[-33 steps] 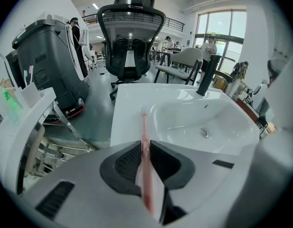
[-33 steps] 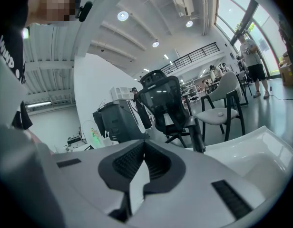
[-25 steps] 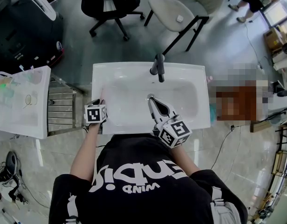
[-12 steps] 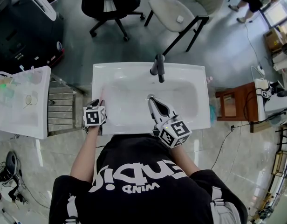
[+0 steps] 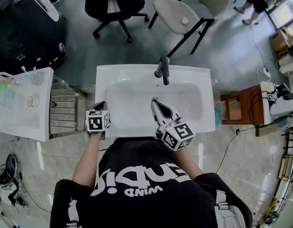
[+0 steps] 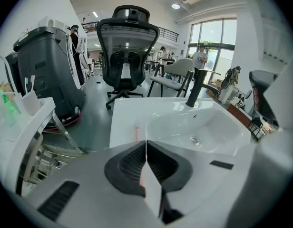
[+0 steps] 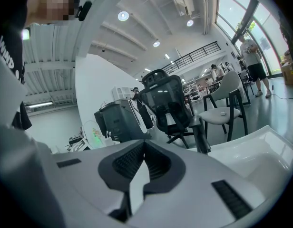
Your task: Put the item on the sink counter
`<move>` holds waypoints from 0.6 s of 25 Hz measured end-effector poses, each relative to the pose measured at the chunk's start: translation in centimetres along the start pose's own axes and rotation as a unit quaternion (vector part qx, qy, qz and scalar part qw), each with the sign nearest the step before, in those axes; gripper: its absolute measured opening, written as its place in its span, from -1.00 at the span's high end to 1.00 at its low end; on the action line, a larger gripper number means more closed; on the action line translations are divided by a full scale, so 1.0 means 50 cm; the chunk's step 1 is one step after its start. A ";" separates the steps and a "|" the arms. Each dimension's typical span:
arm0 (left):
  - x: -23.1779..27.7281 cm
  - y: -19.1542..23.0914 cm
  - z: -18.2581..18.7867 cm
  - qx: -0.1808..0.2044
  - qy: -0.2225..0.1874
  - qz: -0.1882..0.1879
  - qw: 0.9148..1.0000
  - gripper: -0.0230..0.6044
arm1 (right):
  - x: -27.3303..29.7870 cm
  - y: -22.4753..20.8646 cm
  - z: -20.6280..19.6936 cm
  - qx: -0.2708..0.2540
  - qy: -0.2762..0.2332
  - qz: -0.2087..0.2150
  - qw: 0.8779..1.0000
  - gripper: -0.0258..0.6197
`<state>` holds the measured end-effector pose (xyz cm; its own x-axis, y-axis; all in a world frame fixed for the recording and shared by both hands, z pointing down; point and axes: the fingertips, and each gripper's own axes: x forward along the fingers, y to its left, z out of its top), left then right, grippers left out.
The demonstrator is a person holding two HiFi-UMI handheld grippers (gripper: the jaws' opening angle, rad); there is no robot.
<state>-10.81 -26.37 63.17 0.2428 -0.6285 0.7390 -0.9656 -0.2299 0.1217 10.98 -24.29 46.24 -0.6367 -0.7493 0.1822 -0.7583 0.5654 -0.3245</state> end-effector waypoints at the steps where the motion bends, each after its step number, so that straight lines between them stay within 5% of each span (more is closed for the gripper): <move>1: -0.001 -0.002 0.001 -0.002 0.000 -0.005 1.000 0.86 | 0.001 0.002 0.000 0.000 0.000 0.000 1.000 0.87; 9: -0.066 -0.066 0.071 0.020 -0.045 -0.073 0.996 0.86 | 0.004 0.020 0.019 -0.005 -0.005 0.009 1.000 0.87; 15: -0.162 -0.147 0.156 0.061 -0.123 -0.131 0.982 0.86 | 0.000 0.040 0.038 -0.016 -0.011 0.020 1.000 0.87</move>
<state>-4.95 -25.36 51.11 0.5109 -0.6929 0.5088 -0.8523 -0.4853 0.1951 9.72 -23.81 43.82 -0.6638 -0.7328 0.1496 -0.7366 0.6056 -0.3011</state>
